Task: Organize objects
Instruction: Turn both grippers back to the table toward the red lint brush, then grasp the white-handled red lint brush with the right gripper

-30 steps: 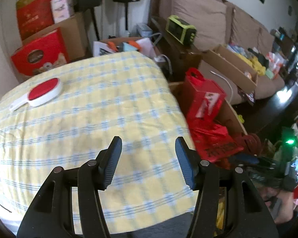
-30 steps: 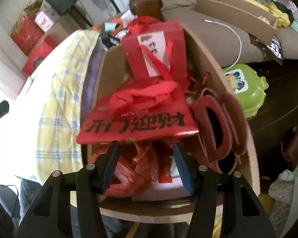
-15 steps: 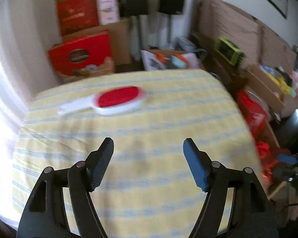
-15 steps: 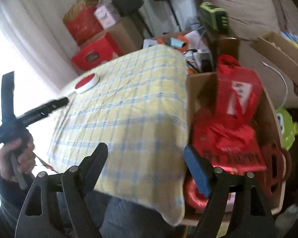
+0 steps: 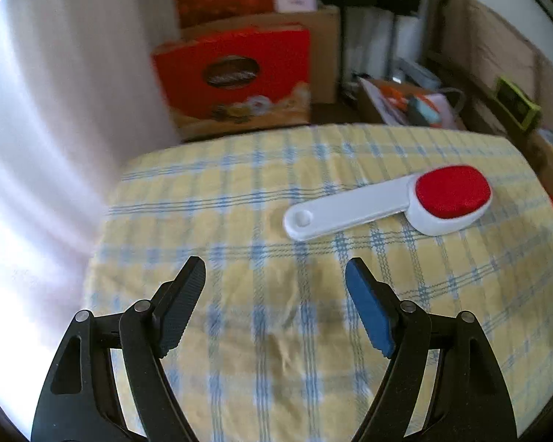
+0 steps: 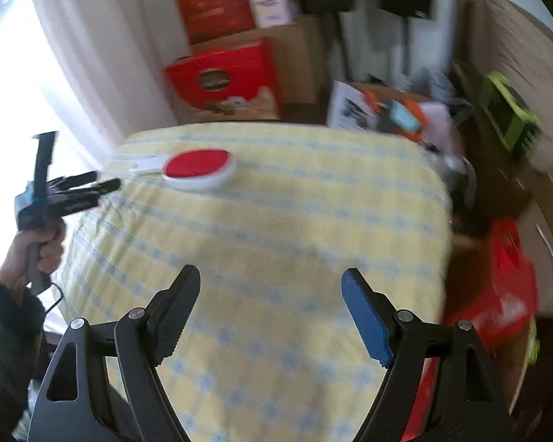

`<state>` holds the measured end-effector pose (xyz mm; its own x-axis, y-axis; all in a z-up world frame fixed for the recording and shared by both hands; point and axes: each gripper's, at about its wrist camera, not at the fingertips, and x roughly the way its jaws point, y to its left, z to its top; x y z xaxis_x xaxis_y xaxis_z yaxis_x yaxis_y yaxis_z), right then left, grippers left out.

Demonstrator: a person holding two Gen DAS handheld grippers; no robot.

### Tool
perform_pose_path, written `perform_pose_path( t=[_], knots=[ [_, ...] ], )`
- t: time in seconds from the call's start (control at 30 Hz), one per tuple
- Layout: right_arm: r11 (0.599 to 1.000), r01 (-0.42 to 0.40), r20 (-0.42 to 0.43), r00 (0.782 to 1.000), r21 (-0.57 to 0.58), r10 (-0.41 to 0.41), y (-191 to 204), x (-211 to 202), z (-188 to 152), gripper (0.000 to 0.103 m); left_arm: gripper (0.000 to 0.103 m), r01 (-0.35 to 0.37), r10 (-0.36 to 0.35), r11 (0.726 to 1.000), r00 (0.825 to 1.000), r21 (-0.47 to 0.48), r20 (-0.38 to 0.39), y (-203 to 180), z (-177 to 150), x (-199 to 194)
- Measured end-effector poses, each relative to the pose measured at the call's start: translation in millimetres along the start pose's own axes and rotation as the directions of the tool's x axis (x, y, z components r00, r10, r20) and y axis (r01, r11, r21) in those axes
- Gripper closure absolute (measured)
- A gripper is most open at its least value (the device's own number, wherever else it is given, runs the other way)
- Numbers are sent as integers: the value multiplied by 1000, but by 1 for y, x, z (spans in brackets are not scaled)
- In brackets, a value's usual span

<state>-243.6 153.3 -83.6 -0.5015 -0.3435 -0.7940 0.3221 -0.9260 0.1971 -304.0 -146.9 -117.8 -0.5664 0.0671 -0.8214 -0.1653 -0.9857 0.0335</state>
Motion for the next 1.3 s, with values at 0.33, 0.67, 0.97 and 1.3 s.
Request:
perform_pose_path(
  t=[0.33, 0.67, 0.97, 1.3],
  knots=[
    [951, -38, -33, 999, -308, 30, 46, 106, 54, 11, 28, 54, -60, 993, 997, 108, 48, -2, 15, 31],
    [939, -105, -42, 994, -328, 96, 52, 147, 71, 11, 33, 138, -149, 974, 988, 178, 47, -26, 32, 41],
    [928, -73, -25, 997, -365, 68, 64, 150, 63, 23, 35, 91, -105, 975, 993, 204, 56, -39, 32, 34],
    [921, -12, 54, 998, -390, 36, 77, 114, 53, 23, 35, 34, -63, 974, 990, 225, 122, -54, 28, -12]
  ],
)
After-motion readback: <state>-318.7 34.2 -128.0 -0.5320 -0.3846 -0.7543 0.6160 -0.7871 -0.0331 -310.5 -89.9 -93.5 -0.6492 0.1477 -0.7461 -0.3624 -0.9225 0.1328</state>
